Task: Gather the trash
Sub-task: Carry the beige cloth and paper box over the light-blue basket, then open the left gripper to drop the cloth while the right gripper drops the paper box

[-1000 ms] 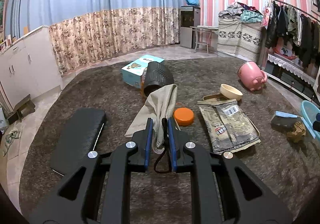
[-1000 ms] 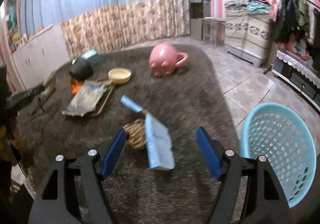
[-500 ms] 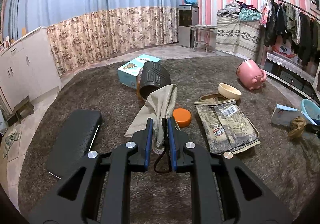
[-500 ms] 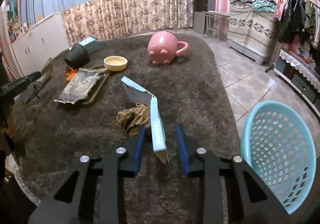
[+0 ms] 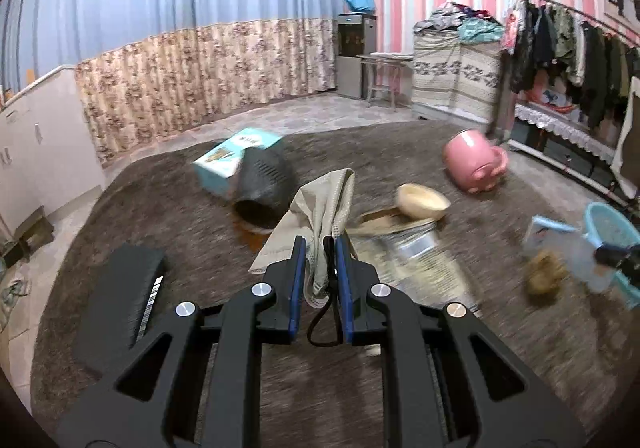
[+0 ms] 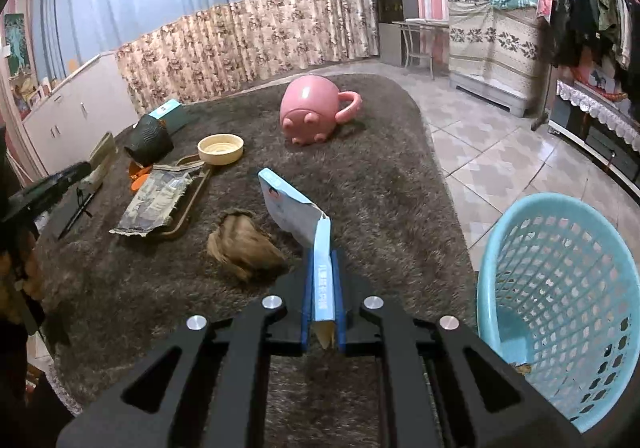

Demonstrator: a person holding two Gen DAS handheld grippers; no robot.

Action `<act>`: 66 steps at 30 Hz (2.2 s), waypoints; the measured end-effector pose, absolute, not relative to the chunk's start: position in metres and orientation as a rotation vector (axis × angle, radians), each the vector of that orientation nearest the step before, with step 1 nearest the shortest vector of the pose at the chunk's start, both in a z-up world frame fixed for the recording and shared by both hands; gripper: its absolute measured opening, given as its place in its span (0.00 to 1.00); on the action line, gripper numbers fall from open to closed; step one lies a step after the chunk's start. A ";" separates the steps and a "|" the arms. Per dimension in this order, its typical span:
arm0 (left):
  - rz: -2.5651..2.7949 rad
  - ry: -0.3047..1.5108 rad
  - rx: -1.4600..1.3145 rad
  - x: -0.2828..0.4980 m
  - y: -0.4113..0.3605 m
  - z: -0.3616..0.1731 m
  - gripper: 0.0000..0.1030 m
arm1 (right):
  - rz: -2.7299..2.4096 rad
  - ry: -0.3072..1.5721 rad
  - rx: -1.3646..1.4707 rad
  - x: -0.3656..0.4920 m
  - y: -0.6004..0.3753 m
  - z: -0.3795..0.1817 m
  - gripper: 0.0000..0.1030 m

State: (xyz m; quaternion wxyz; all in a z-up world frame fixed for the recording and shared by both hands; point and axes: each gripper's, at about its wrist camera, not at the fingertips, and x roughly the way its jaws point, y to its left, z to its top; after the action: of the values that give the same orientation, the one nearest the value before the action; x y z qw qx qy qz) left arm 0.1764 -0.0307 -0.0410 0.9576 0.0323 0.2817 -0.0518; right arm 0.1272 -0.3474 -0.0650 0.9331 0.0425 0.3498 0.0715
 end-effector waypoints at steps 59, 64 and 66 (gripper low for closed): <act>-0.544 0.496 0.163 0.178 -0.357 -0.037 0.84 | -0.532 0.624 0.309 0.071 -0.542 -0.072 0.28; -0.513 0.477 0.151 0.177 -0.333 -0.023 0.86 | -0.526 0.615 0.314 0.074 -0.541 -0.069 0.57; -0.506 0.472 0.138 0.176 -0.320 -0.017 0.87 | -0.528 0.589 0.290 0.074 -0.533 -0.060 0.74</act>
State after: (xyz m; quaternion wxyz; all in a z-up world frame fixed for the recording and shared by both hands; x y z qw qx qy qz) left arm 0.1763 -0.3203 -0.0169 0.9384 0.0678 0.2310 -0.2479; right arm 0.0737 -0.5331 -0.0603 0.9125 0.1409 0.2861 -0.2563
